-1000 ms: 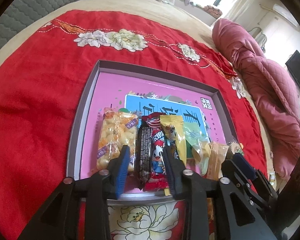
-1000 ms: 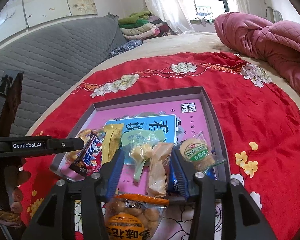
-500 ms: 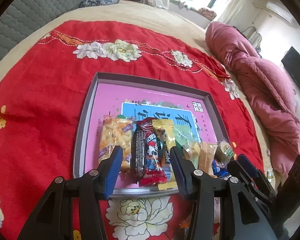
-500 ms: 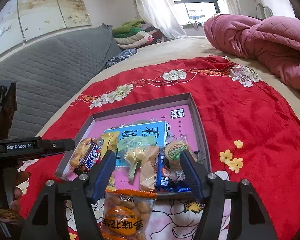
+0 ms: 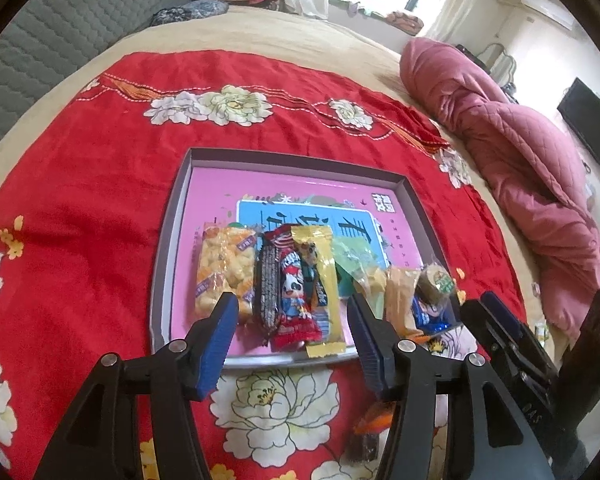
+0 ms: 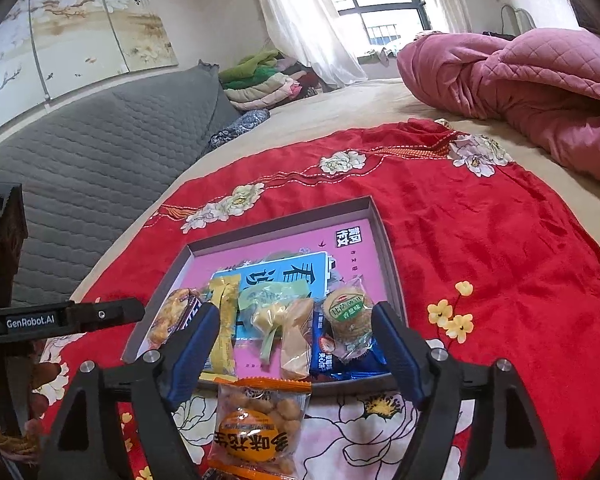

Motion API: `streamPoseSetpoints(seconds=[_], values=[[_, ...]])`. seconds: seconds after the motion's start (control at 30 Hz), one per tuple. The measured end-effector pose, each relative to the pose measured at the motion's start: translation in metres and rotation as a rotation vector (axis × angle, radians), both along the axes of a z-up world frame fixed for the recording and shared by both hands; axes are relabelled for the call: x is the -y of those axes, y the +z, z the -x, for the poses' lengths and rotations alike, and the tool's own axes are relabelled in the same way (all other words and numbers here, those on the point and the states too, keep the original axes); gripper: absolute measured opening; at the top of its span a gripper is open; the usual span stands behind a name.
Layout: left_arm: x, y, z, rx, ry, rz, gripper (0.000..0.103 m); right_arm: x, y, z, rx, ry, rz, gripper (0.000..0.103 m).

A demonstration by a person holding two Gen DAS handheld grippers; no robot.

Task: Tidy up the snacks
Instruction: 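Withdraw both open tools from the tray toward the remaining loose snacks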

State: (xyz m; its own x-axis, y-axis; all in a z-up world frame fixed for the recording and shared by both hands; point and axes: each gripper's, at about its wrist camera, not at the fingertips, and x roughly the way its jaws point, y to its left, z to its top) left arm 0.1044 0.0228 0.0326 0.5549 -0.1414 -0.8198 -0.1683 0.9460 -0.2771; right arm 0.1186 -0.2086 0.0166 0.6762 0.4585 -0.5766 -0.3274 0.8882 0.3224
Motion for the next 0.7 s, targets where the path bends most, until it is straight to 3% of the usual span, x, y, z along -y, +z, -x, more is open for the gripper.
streamPoseSetpoints(seconds=[0.7], values=[[0.018, -0.001, 0.034, -0.042, -0.065, -0.048, 0.059, -0.003, 0.002, 0.024, -0.034, 0.051, 0.028, 0.083]])
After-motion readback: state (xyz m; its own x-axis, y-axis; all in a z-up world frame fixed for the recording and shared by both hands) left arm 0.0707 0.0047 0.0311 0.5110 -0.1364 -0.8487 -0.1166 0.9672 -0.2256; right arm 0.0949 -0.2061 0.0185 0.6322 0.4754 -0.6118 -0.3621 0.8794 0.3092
